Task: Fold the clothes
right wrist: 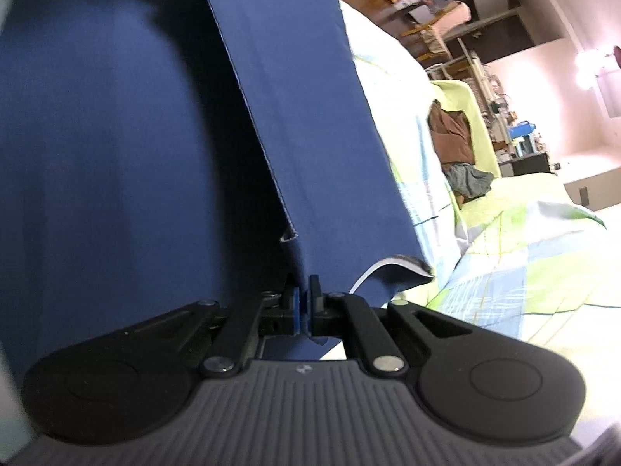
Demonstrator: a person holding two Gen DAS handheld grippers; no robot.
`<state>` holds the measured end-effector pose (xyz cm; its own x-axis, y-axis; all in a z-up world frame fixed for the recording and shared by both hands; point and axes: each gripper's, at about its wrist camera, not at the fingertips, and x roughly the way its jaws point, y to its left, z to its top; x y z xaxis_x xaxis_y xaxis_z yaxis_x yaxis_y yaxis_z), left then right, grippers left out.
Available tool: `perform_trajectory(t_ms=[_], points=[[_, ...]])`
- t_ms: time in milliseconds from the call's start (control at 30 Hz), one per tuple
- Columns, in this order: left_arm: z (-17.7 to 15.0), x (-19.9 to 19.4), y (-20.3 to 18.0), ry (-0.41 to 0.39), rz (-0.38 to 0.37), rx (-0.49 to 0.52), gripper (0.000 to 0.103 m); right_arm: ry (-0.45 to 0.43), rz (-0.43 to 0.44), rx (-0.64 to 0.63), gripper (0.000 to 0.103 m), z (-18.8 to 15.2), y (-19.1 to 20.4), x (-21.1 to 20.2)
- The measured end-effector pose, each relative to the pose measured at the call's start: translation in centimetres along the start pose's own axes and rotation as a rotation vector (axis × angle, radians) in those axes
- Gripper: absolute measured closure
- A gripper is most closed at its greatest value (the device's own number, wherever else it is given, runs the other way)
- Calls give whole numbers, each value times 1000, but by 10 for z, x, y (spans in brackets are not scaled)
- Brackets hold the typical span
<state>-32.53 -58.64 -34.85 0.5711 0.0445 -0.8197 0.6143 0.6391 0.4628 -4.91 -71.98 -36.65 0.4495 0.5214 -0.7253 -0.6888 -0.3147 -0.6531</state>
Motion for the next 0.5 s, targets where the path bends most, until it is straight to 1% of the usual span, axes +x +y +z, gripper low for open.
perform_trajectory(t_ms=[67,100,200,300,500], points=[[3,-8,-11,-7,-27,8,101,6,34,-5,102,-2,16,-13],[5,-6,-13,-3,-31,8,101,8,39,-3,102,-3,18,-15],[7,-2,-23,9,-42,2,101,23,62,28,101,-4,41,-29],[10,-5,-29,-1,-49,-19,101,30,62,58,101,-4,54,-35],[13,-13,-30,-13,-63,-8,101,25,36,79,101,-4,54,-46]])
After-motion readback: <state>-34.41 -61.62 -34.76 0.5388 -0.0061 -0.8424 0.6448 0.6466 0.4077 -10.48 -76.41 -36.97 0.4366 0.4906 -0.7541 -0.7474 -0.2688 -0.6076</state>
